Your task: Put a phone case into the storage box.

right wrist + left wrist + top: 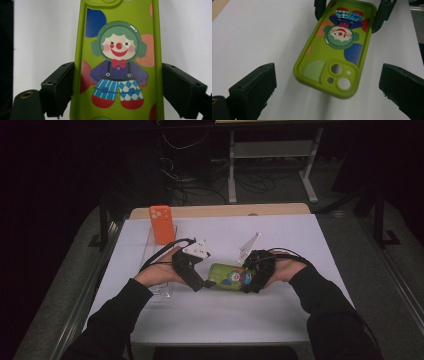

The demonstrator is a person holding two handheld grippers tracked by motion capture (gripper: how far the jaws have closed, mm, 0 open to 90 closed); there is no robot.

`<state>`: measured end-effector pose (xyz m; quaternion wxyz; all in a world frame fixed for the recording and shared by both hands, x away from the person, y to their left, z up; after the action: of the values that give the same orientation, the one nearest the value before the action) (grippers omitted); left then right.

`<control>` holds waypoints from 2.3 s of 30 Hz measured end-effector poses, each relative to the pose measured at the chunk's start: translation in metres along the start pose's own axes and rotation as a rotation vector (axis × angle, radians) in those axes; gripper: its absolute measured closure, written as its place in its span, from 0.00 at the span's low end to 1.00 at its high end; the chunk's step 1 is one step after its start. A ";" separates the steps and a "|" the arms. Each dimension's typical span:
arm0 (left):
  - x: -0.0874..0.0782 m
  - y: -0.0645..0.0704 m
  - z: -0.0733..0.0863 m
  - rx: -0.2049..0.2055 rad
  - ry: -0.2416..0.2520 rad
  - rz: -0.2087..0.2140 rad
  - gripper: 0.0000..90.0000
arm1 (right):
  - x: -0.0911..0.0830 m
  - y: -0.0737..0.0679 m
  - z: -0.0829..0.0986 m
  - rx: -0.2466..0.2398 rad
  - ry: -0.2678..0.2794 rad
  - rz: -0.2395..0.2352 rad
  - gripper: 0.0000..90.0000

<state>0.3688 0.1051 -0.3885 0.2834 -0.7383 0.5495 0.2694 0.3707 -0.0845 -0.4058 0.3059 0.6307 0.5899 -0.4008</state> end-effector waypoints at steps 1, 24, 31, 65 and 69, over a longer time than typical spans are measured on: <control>0.001 0.001 -0.001 0.001 0.002 0.011 0.01 | 0.000 -0.001 -0.002 -0.004 0.000 -0.003 0.17; 0.023 0.022 0.001 0.098 -0.079 0.101 0.07 | -0.001 -0.016 -0.029 -0.108 0.016 -0.066 0.17; 0.023 0.022 0.000 0.099 -0.081 0.101 0.13 | -0.002 -0.016 -0.028 -0.108 0.015 -0.073 0.17; 0.021 0.017 0.007 -0.163 -0.149 -0.167 0.17 | -0.021 -0.007 0.034 0.321 0.314 0.081 0.01; 0.023 0.019 0.010 -0.226 -0.168 -0.216 0.17 | -0.010 -0.009 0.043 0.384 0.287 0.117 0.00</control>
<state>0.3550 0.0925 -0.4143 0.2707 -0.7952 0.4074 0.3583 0.3558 -0.1253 -0.4171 0.1164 0.7609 0.5026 -0.3935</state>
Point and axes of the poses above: each handheld gripper's, and its own axes: x roughly forward along the jaws, z roughly out of its underside, y roughly to its right, the point moved 4 cm from there along x, roughly forward along the jaws, and after that the axes turned 6 degrees about -z, right-handed, at the moved point
